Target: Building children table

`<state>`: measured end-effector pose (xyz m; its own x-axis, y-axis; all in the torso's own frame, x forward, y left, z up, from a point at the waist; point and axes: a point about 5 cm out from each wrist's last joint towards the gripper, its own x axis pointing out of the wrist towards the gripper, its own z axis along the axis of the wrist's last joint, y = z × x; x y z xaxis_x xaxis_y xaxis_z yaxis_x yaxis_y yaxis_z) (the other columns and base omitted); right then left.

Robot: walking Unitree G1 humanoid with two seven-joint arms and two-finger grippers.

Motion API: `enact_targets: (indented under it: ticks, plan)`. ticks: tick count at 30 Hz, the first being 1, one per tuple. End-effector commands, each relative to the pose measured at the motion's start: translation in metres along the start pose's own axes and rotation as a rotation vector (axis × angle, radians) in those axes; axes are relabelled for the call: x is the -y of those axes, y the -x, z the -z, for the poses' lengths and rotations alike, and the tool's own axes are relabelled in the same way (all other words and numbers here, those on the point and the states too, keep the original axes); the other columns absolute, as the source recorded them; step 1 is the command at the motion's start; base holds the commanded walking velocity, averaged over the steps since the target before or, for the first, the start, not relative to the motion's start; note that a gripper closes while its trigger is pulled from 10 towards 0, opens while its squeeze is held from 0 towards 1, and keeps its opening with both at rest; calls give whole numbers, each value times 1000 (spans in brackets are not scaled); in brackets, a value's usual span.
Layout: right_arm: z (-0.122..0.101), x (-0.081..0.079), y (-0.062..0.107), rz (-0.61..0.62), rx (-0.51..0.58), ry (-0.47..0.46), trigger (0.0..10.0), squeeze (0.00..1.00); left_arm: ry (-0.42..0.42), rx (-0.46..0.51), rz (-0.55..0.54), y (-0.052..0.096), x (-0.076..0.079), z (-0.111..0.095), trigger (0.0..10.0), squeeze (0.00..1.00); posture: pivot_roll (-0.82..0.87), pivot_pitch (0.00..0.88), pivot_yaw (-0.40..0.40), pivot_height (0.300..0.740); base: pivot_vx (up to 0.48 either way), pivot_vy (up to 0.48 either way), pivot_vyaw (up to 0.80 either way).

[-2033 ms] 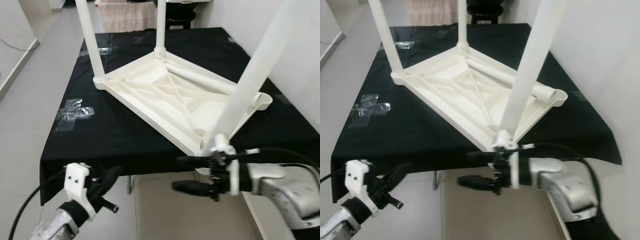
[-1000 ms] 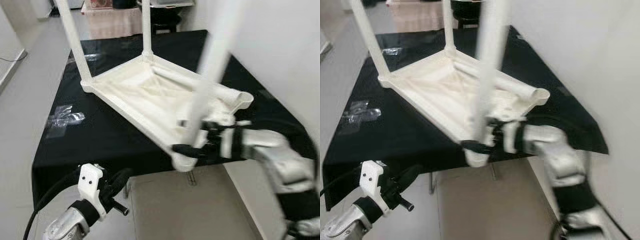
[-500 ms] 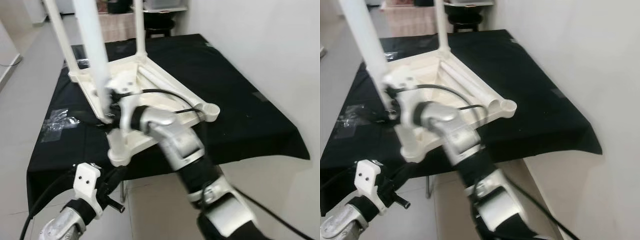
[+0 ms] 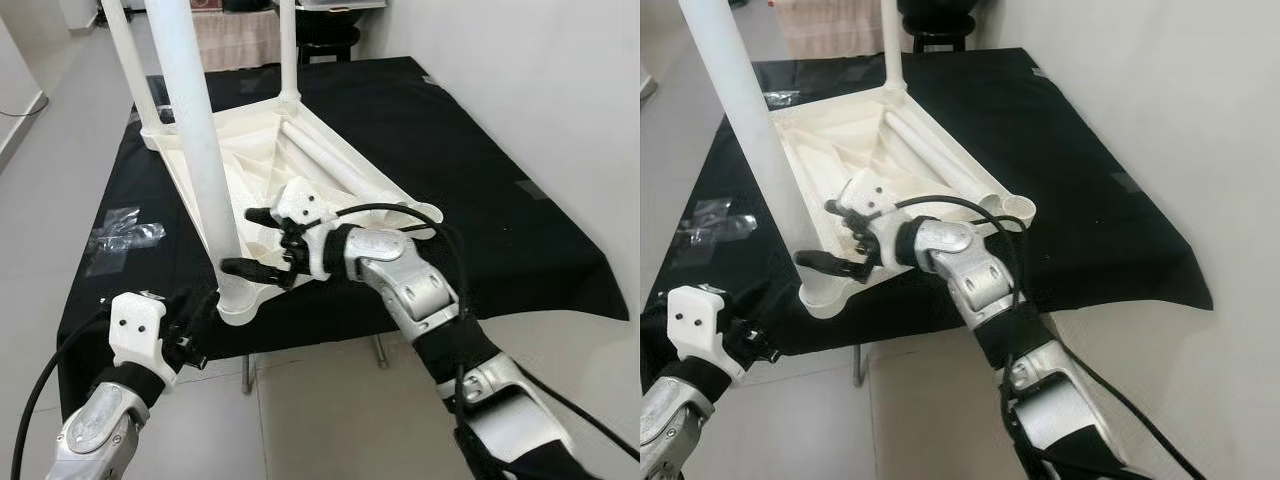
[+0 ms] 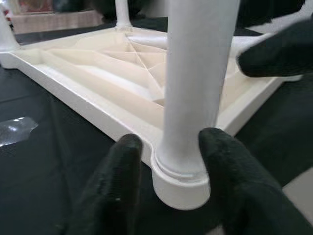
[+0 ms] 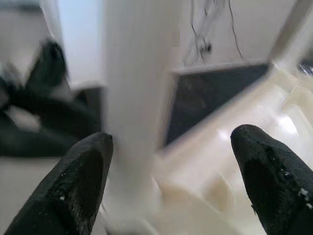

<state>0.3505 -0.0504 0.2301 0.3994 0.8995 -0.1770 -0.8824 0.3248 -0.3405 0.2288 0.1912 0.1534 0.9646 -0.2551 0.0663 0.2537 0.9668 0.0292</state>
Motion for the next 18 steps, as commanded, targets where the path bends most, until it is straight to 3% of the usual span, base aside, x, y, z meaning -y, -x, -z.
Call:
enact_targets:
  ticks: [1, 2, 7, 10, 11, 15, 16, 18]
  plan:
    - [3, 5, 8, -28, -27, 38, 10000, 0, -11, -27, -25, 2, -2, 7, 10000, 1000, 42, 157, -34, 740, 0, 0, 0]
    - [8, 14, 20, -45, -69, 60, 10000, 0, -12, -29, -32, 2, -2, 8, 10000, 1000, 44, 159, -37, 740, 0, 0, 0]
    - [16, 28, 37, -105, -176, 113, 10000, 0, -9, -33, -35, 4, 0, 10, 10000, 1000, 50, 162, -43, 740, 0, 0, 0]
    - [20, 35, 39, -119, -260, 156, 10000, 0, -5, -36, -29, 5, 4, 11, 10000, 1000, 55, 166, -46, 740, 0, 0, 0]
    - [25, 42, 36, -76, -357, 214, 10000, 0, -3, -46, -29, 6, 7, 13, 10000, 1000, 56, 168, -47, 740, 0, 0, 0]
    - [31, 47, 31, -27, -461, 264, 10000, 0, -4, -70, -4, 7, 11, 16, 10000, 1000, 57, 172, -47, 740, 0, 0, 0]
    - [34, 48, 28, -30, -509, 264, 10000, 0, 6, -78, 12, 8, 15, 18, 10000, 0, 58, 178, -49, 740, 0, 0, 0]
    - [39, 48, 24, -27, -586, 232, 10000, 0, 25, -89, 44, 11, 22, 21, 10000, 0, 59, 181, -51, 740, 0, 0, 0]
